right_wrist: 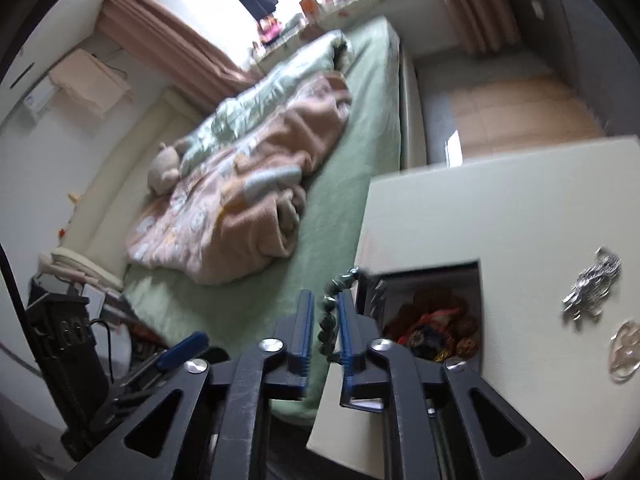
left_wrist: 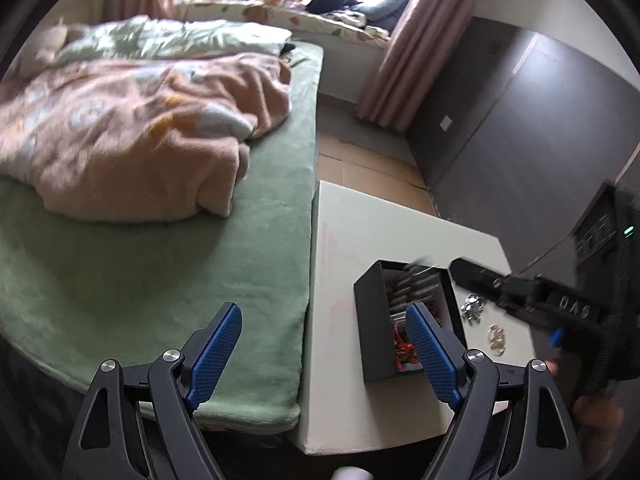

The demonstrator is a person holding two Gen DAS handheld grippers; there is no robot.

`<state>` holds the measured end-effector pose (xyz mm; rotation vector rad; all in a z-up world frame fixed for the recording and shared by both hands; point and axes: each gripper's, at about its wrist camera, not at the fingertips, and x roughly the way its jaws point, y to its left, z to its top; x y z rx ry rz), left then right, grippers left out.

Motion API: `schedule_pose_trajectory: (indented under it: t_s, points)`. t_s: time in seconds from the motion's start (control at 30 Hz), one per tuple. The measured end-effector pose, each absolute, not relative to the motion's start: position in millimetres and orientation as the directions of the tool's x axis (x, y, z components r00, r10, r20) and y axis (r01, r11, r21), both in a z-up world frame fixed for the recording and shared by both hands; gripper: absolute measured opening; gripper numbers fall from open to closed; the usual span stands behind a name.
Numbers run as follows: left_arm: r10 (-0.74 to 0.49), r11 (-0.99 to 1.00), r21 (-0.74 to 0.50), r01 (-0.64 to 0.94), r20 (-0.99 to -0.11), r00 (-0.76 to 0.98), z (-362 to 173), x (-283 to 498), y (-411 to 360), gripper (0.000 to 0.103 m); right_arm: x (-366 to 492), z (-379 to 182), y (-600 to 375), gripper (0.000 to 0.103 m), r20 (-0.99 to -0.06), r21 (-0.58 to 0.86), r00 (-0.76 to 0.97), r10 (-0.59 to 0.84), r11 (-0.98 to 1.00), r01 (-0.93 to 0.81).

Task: Organize jewelry
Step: 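Lower the grey bead bracelet into the black box and open the right tool, then reach the left tool to the silver chain necklace and grasp it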

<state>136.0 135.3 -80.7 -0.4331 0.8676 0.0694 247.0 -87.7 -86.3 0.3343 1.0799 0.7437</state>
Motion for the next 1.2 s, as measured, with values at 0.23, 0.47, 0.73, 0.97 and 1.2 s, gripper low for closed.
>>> schedule_pose_trajectory:
  t_s: [0.23, 0.47, 0.73, 0.97, 1.2]
  points:
    - [-0.121, 0.925, -0.323, -0.198, -0.748, 0.653, -80.1, 137.1, 127.9, 0.085, 240.3, -94.6, -116.1, 0.070, -0.682, 0.581, 0.295, 0.669, 0.741, -0.337]
    - [-0.156, 0.944, -0.309, -0.118, -0.732, 0.663, -73.4, 146.3, 96.2, 0.085, 227.1, -86.5, -177.3, 0.093, -0.696, 0.562, 0.364, 0.619, 0.785, -0.261]
    - [-0.208, 0.955, -0.296, -0.030, -0.738, 0.642, -68.9, 162.9, 51.8, 0.085, 218.4, -87.1, -242.6, 0.103, -0.726, 0.527, 0.431, 0.536, 0.836, -0.152]
    - [-0.247, 0.959, -0.281, 0.041, -0.754, 0.609, -65.7, 180.6, 11.8, 0.085, 211.8, -89.7, -281.9, 0.103, -0.729, 0.518, 0.469, 0.498, 0.850, -0.096]
    - [-0.262, 0.965, -0.224, 0.138, -0.769, 0.583, -65.9, 200.0, -29.9, 0.085, 207.0, -90.8, -318.3, 0.103, -0.768, 0.443, 0.511, 0.386, 0.896, -0.012]
